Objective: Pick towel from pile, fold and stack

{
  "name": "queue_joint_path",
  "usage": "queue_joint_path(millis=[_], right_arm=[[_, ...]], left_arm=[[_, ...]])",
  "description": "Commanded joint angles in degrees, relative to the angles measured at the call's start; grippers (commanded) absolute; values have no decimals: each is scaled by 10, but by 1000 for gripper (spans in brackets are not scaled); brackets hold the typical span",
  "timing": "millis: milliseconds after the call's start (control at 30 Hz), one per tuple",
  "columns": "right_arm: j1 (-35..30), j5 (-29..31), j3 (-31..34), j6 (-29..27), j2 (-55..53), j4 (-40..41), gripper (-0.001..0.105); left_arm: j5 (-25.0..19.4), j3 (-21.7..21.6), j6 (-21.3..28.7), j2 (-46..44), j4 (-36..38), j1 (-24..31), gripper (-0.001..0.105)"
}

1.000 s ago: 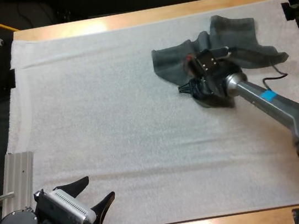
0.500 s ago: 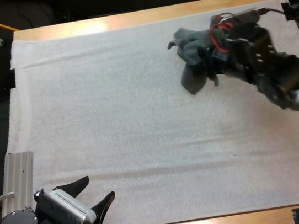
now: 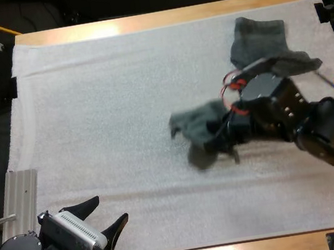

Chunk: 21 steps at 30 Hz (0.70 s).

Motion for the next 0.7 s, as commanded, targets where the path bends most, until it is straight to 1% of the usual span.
queue_joint_path(millis=[0, 33, 100, 167, 200, 333, 400, 433, 500, 533, 567, 600, 633, 667], right_arm=[[7, -6, -5, 4, 4, 3, 0], [11, -6, -5, 4, 11, 3, 0], [13, -6, -5, 22, 33, -5, 0], [13, 0, -5, 66, 67, -27, 0], [13, 2, -5, 73, 82, -37, 0], [12, 2, -5, 79, 153, -110, 0], [9, 2, -5, 93, 181, -149, 2], [7, 2, -5, 107, 190, -166, 7], [1, 2, -5, 137, 205, -203, 26], [-3, 2, -5, 145, 206, -215, 40], [-6, 2, -5, 148, 205, -231, 56], [-8, 2, -5, 148, 203, -242, 68], [-11, 2, -5, 146, 198, -252, 77], [-12, 3, -5, 138, 192, -258, 83]], left_arm=[[3, -4, -7, 1, -1, -2, 60], [3, -4, -7, 1, -1, -2, 60], [3, -4, -7, 1, -1, -2, 60], [3, -4, -7, 1, -1, -2, 60], [3, -4, -7, 1, -1, -2, 60], [3, -4, -7, 1, -1, -2, 60], [3, -4, -7, 1, -1, -2, 60], [3, -4, -7, 1, -1, -2, 60], [3, -4, -7, 1, -1, -2, 60], [3, -4, -7, 1, -1, -2, 60], [3, -4, -7, 1, -1, -2, 60], [3, -4, -7, 1, -1, -2, 60], [3, -4, -7, 1, -1, -2, 60], [3, -4, -7, 1, -1, -2, 60]])
